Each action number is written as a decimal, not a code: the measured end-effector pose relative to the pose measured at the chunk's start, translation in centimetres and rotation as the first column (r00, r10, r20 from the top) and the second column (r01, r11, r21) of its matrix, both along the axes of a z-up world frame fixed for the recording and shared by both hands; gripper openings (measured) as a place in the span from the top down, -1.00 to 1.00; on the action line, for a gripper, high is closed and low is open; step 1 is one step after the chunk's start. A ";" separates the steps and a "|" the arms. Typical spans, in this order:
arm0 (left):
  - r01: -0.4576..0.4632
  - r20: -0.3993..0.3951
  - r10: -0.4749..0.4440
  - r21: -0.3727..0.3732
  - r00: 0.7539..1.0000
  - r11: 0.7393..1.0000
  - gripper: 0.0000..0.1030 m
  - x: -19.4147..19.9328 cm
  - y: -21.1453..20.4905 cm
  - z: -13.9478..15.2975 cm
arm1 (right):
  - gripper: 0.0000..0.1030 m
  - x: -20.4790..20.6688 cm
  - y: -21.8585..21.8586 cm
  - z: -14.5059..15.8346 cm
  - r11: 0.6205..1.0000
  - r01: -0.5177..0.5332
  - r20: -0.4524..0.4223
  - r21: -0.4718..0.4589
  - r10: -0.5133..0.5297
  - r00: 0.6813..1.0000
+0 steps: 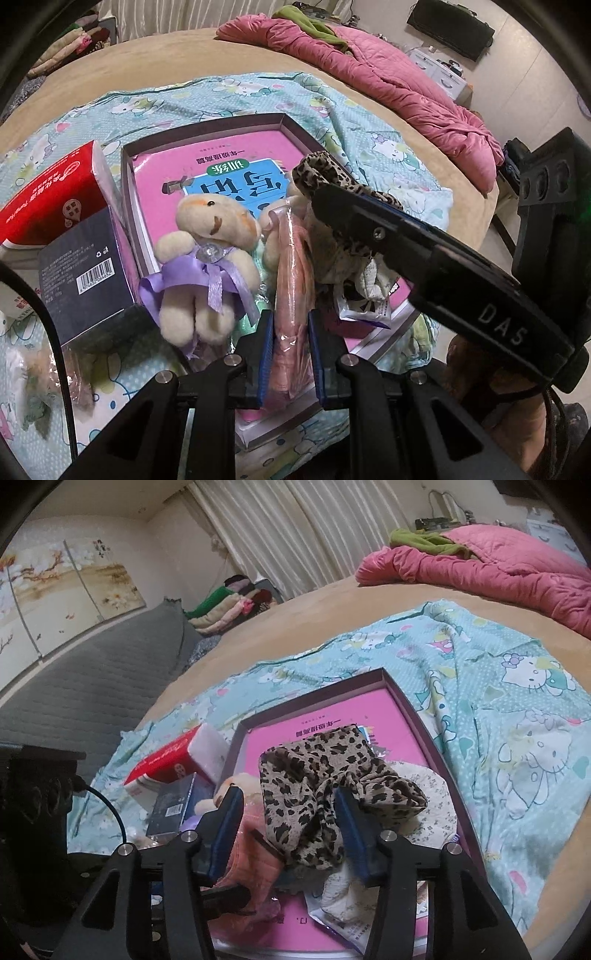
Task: Organize soft objects
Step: 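Lower the pink bagged item and leopard scrunchie onto the tray and open both grippers, then move both open grippers back toward the wrapped packet and clear bag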
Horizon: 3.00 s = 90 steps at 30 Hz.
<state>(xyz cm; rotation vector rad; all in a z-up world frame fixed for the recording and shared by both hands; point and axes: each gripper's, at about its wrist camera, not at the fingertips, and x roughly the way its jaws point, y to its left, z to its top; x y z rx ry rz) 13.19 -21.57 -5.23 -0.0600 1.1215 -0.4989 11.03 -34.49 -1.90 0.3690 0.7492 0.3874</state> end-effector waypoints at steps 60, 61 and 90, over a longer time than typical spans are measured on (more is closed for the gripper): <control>-0.275 0.205 0.251 0.094 0.946 0.957 -0.33 -5.5 15.0 7.3 | -0.62 -5.3 9.8 10.0 0.993 -0.055 0.227 -0.108 0.078 0.971; -0.287 0.206 0.265 0.088 0.942 0.954 -0.33 -5.7 15.8 7.4 | -0.62 -5.4 10.6 10.1 0.991 -0.066 0.226 -0.120 0.092 0.970; -0.431 0.061 0.431 -0.007 0.900 0.902 -0.33 -6.6 27.0 0.5 | -0.62 -8.2 23.7 5.9 0.840 -0.329 0.125 -0.432 0.417 0.900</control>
